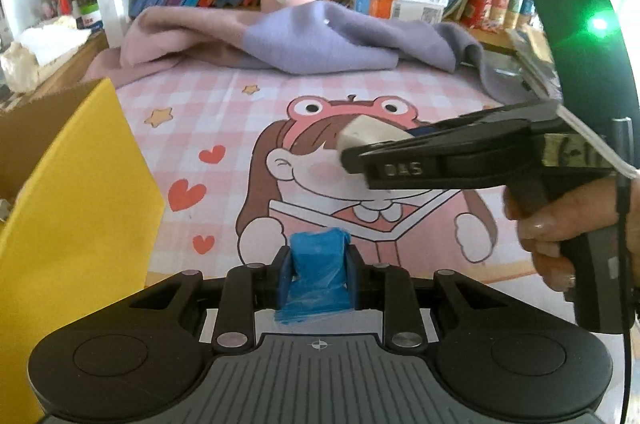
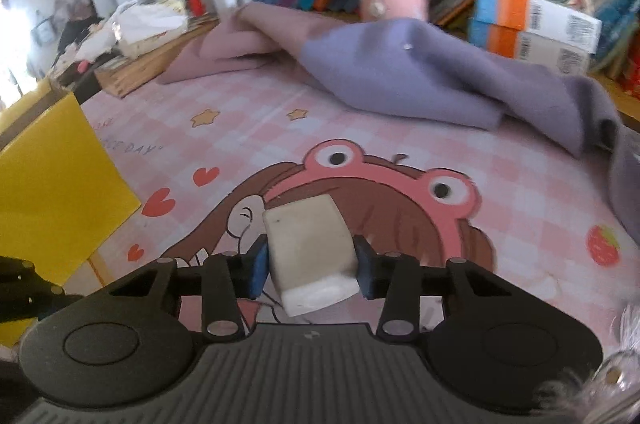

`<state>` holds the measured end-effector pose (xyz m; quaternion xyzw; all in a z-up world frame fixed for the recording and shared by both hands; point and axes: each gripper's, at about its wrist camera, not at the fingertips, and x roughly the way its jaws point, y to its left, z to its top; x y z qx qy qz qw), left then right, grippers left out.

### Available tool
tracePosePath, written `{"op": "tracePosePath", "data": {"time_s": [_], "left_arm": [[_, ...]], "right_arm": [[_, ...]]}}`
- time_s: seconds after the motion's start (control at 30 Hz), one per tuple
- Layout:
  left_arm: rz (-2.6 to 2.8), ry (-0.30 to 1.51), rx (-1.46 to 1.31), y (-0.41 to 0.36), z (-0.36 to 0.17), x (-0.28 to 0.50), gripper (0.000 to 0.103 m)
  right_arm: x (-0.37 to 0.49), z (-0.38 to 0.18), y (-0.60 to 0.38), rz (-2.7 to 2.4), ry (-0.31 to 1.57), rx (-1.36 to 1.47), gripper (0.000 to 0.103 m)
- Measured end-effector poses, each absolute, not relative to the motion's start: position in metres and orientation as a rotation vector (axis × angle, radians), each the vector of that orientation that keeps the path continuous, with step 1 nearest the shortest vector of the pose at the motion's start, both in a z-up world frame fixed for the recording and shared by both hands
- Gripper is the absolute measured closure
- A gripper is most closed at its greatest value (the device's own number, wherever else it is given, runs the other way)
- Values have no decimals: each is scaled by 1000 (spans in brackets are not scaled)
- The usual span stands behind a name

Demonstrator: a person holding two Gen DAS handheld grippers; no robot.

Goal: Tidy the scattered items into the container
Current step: 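Grasp the small blue item with the left gripper while the right gripper grasps the white cube, then carry the blue item and white cube over the yellow box with both grippers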

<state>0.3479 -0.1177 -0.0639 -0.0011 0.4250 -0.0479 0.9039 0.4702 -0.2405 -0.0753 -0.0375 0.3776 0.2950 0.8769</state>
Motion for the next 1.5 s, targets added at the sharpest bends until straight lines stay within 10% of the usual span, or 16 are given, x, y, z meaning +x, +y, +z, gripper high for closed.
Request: {"op": "tracePosePath", "data": {"time_s": [1.5], "left_arm": [[-558,673,-42,-49,30,167,78]], "right_arm": [[172,48,-258,227,635,12,65]]}}
